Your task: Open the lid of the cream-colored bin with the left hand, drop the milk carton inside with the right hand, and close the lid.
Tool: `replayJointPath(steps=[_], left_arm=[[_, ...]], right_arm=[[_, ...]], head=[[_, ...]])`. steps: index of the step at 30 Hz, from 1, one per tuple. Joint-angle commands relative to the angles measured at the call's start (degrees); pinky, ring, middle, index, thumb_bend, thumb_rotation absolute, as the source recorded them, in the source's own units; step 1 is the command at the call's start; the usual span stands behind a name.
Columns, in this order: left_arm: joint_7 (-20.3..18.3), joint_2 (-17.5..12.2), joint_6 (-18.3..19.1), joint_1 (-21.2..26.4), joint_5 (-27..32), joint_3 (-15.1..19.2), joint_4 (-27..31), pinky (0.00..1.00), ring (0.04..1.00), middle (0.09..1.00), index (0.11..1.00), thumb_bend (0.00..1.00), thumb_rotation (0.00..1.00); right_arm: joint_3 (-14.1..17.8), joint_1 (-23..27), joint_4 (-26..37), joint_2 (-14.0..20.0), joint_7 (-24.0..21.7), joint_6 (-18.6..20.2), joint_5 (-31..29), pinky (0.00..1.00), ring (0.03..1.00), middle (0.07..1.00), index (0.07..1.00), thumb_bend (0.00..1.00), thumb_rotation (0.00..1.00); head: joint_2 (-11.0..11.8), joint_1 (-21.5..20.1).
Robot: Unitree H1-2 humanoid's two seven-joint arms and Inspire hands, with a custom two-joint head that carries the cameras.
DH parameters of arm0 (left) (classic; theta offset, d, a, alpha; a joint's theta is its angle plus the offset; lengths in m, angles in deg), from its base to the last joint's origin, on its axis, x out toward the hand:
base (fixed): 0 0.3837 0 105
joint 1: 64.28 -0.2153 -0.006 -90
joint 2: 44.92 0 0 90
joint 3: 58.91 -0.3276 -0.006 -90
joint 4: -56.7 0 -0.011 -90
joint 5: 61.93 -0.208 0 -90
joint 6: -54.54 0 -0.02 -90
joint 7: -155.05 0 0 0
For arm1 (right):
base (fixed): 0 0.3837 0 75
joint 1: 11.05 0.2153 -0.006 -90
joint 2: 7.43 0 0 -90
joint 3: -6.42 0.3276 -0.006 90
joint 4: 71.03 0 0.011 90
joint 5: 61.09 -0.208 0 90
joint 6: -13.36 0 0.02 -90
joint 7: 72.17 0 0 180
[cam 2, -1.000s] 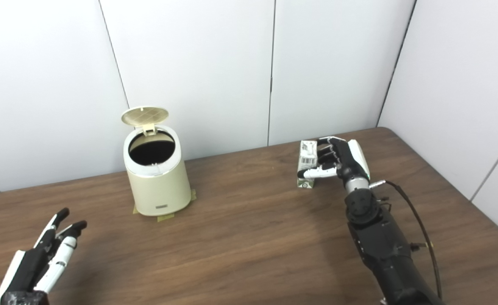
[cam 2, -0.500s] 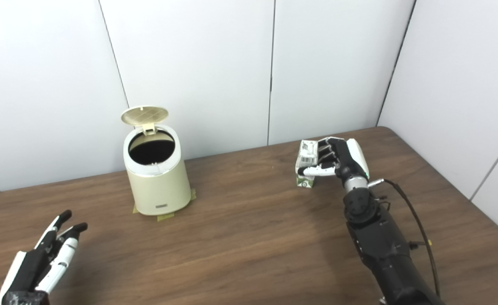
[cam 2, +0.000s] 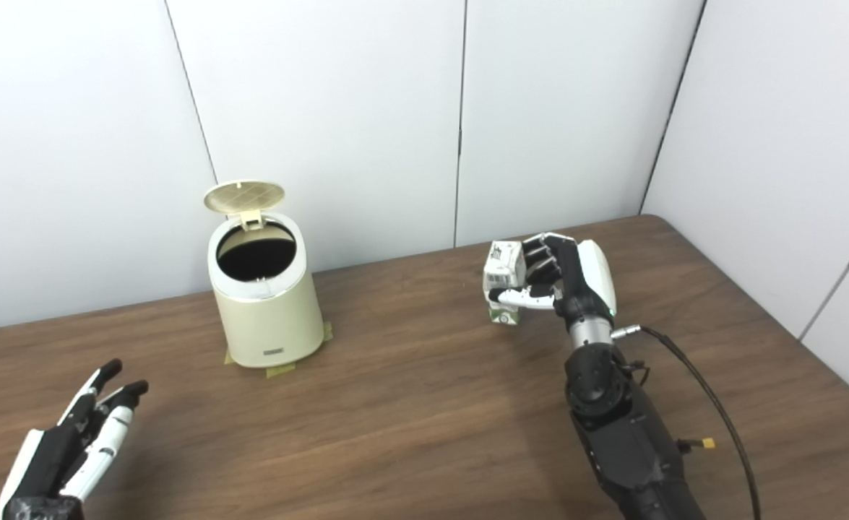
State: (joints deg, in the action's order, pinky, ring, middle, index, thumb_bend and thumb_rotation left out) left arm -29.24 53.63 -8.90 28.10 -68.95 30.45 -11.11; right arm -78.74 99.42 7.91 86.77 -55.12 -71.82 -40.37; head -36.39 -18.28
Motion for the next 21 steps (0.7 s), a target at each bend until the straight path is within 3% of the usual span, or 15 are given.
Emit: replayJointPath(steps=[1, 4, 9, 14, 18, 21], left_arm=[[0.52, -0.14, -1.61, 1.23, -0.32, 0.11, 1.55, 0.96, 0.91, 0.852, 0.959, 0.21, 0.57], [0.35, -0.23, -2.01, 1.15, 0.0, 0.16, 1.3, 0.98, 0.914, 0.853, 0.96, 0.22, 0.59], [0.5, 0.19, -2.37, 0.93, -0.03, -0.15, 1.01, 0.93, 0.899, 0.846, 0.958, 0.22, 0.58], [0.67, 0.8, -3.31, 0.55, 0.1, -0.47, 0.83, 0.93, 0.887, 0.84, 0.957, 0.22, 0.52], [0.98, 1.17, -4.31, 0.13, -0.84, -1.17, 0.29, 0.95, 0.896, 0.847, 0.95, 0.24, 0.55], [1.26, 1.71, -5.47, -0.3, -0.99, -1.64, -0.25, 0.95, 0.906, 0.856, 0.953, 0.24, 0.58]], right_arm=[[0.29, 1.83, 5.59, 0.36, 0.35, -0.53, 1.06, 0.36, 0.388, 0.492, 0.519, 0.52, 0.0], [-0.52, 1.56, 9.95, -0.99, -0.55, 0.6, 2.1, 0.38, 0.398, 0.497, 0.505, 0.52, 0.0], [-2.52, 2.91, 13.58, -3.18, -1.86, 1.19, 4.07, 0.41, 0.419, 0.499, 0.494, 0.52, 0.0], [-4.72, 4.81, 16.63, -6.01, -2.93, -0.12, 5.17, 0.38, 0.401, 0.51, 0.494, 0.52, 0.0], [-6.33, 6.46, 18.45, -8.15, -3.6, -0.61, 6.14, 0.34, 0.384, 0.507, 0.513, 0.52, 0.0], [-7.98, 8.47, 19.91, -10.69, -4.33, 1.22, 7.23, 0.34, 0.381, 0.501, 0.522, 0.51, 0.0]], head=[[-0.14, 0.52], [-0.25, 1.34], [-0.34, 3.95], [-0.27, 6.34], [-0.07, 8.76], [0.11, 11.03]])
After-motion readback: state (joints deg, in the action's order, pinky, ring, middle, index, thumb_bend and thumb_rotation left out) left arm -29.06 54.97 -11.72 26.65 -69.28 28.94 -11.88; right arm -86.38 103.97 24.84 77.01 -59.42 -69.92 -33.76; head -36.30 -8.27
